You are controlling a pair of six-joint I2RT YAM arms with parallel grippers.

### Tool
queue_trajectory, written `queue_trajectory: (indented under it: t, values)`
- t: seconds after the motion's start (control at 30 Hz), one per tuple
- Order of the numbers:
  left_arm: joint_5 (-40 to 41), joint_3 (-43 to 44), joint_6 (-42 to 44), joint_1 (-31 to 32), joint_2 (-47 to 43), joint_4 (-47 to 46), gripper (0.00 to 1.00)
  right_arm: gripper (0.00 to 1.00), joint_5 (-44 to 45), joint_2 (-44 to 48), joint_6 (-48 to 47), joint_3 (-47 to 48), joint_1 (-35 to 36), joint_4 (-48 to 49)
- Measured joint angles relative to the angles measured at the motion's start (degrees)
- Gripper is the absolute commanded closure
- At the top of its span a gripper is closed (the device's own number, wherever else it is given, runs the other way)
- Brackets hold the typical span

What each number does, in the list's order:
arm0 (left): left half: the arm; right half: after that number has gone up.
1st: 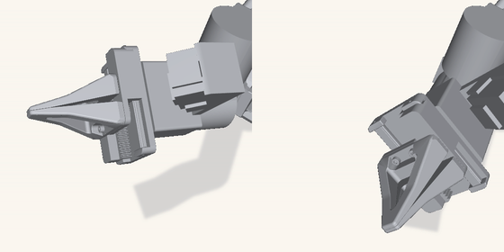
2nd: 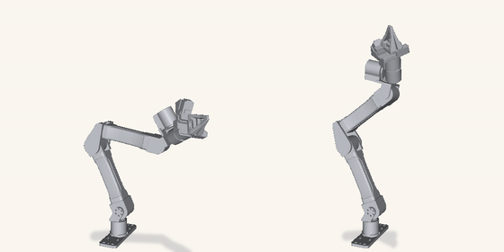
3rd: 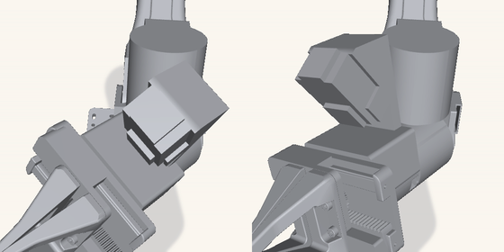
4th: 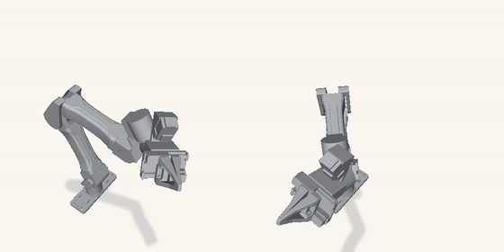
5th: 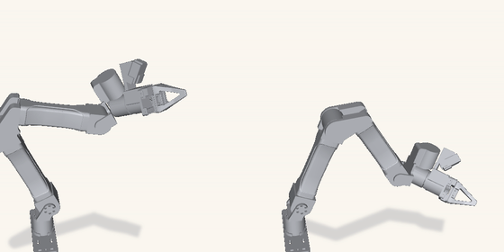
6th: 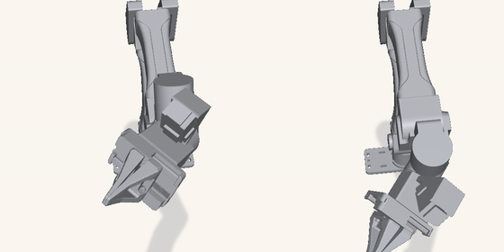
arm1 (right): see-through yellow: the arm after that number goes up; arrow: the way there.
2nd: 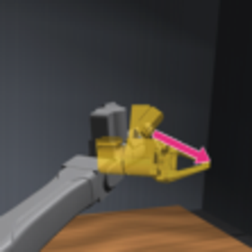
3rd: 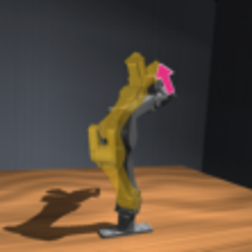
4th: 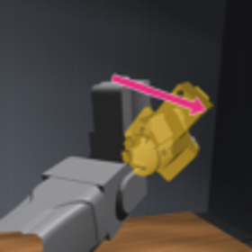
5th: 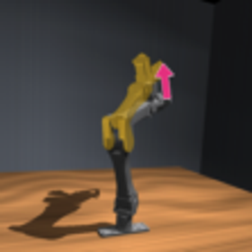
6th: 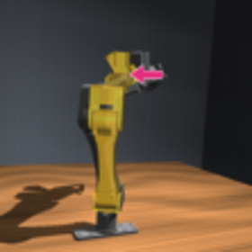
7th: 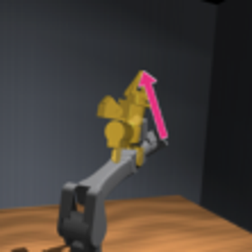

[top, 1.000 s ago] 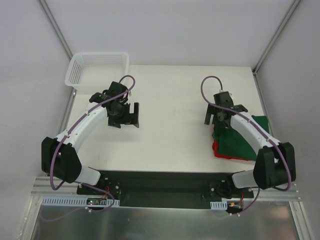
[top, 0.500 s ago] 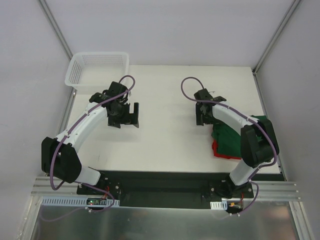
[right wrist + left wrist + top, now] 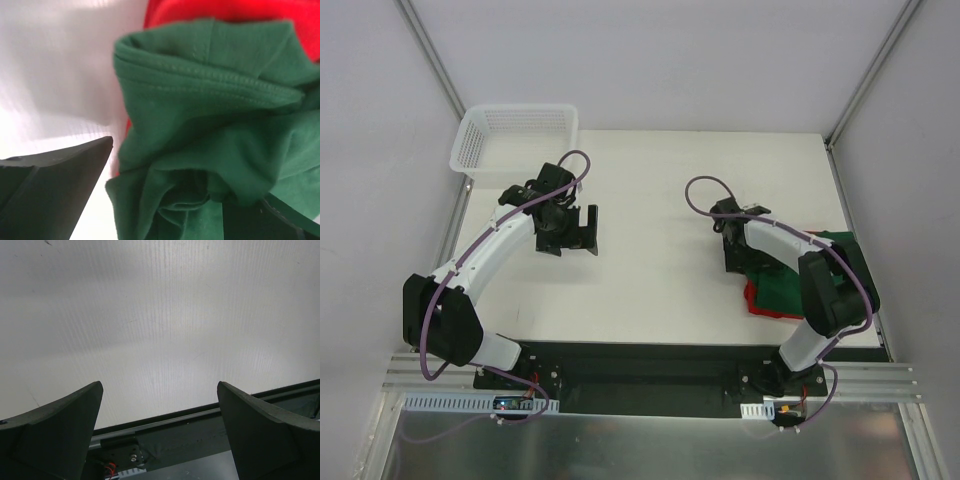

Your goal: Fold and stack the t-shirts

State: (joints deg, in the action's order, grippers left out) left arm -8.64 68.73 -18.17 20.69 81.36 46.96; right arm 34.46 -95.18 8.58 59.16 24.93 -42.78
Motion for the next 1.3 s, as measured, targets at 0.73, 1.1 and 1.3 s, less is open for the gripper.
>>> queue_trajectory:
  t: [0.73,1.1,1.3]
  values:
    - [-0.09,-0.13,0.26,0.00,0.00,-0.26,0.01,0.04,2.60,-2.27,7.80,0.04,-6.91,-14.21]
    - [-0.31,-0.13,1.07,0.00,0.00,-0.42,0.01,0.04,2.89,-4.63,12.35,-0.98,-6.99,-18.08]
    - [-0.46,-0.13,1.09,0.00,0.00,-0.42,0.01,0.04,2.84,-4.55,13.79,-1.53,-8.81,-19.02]
